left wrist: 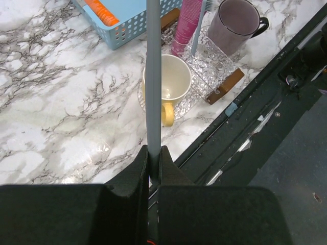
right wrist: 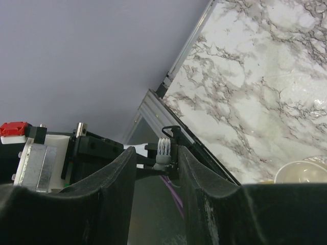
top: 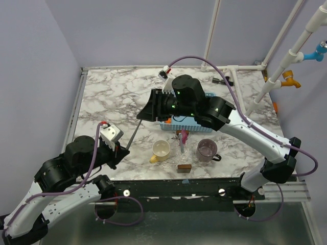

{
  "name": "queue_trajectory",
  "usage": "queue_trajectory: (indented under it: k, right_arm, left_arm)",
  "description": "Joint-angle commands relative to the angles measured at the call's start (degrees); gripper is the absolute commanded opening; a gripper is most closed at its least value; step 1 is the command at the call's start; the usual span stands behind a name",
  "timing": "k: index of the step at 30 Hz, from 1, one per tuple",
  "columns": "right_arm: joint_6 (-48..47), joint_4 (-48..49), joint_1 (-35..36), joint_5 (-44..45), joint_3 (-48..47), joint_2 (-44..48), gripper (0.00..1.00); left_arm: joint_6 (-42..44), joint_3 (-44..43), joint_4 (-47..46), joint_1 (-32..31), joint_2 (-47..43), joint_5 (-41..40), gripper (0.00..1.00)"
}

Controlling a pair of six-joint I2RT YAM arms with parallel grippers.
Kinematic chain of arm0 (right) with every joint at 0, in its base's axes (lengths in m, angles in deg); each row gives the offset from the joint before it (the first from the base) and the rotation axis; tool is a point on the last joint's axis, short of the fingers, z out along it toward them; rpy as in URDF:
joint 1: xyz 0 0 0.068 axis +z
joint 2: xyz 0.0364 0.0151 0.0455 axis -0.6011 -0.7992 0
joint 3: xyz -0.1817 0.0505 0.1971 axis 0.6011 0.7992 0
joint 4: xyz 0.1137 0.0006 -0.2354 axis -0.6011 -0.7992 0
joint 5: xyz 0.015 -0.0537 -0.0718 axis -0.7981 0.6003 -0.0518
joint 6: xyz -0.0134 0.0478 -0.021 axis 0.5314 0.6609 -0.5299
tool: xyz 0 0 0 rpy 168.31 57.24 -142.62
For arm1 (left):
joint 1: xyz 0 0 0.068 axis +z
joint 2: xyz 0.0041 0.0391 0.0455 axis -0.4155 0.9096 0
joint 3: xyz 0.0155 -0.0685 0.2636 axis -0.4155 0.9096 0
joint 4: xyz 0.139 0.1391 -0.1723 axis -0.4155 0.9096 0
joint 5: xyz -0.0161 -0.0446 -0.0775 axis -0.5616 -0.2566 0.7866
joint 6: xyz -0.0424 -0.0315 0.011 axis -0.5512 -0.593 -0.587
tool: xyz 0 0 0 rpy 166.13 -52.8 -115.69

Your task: Prepare toiletry sets of a toothbrush and toothpaste on the tray

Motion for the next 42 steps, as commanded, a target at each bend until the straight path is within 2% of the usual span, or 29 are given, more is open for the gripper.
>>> queue_trajectory:
  k: [1, 14, 17, 20, 22, 23, 25, 27, 32, 36, 42]
  right_arm:
    - [-0.99, -1.81, -0.46, -2.10, -1.76, -1.04, 0.41]
    - [-0.65, -1.04, -0.89, -3.53, -2.62, -2.56, 0.28]
    - [-0.57, -0.85, -0.95, -3.64, -2.73, -2.66, 0.17]
    - [-0.65, -0.84, -0.99, -3.70, -2.56, -2.42, 0.01]
    - [-0.50, -0.46, -0.99, -3.80, -1.95, -2.01, 0.01]
    - [-0.54, -0.12, -0.94, -3.88, -1.43, -1.67, 0.01]
    - [-0.43, 0.62, -0.99, -3.95, -0.22, -0.89, 0.01]
    - [-0.41, 1.53, -0.99, -3.94, 1.30, 0.06, 0.01]
    - [-1.42, 2.00, -0.99, -2.47, 3.66, 3.01, 0.01]
    - [-3.81, 0.43, -0.97, -2.20, 5.51, 5.88, 0.00]
    - [-10.03, -4.03, -0.94, -1.00, 9.17, 12.42, 0.01]
  left_arm:
    - [0.64, -1.18, 0.71, -0.63, 0.63, -2.48, 0.00]
    - [0.90, -1.14, 0.71, -1.15, 0.54, -2.26, 0.00]
    - [0.90, -1.25, 0.72, -1.23, 0.38, -2.51, 0.00]
    - [0.90, -1.20, 0.65, -1.25, 0.39, -2.55, 0.00]
    - [0.90, -1.03, 0.48, -1.25, 0.37, -2.71, 0.00]
    - [0.90, -1.02, 0.30, -1.25, 0.44, -2.83, 0.07]
    - [0.82, -1.04, -0.02, -1.25, 0.57, -2.70, 0.32]
    - [0.81, -1.42, -0.28, -1.25, 0.72, -2.20, 0.51]
    - [0.82, -3.14, -1.82, -1.25, 0.41, 0.72, 0.75]
    - [-0.08, -4.33, -3.93, -1.25, -0.07, 4.98, 0.82]
    - [-3.12, -4.08, -7.08, -1.29, 0.51, 9.78, 0.85]
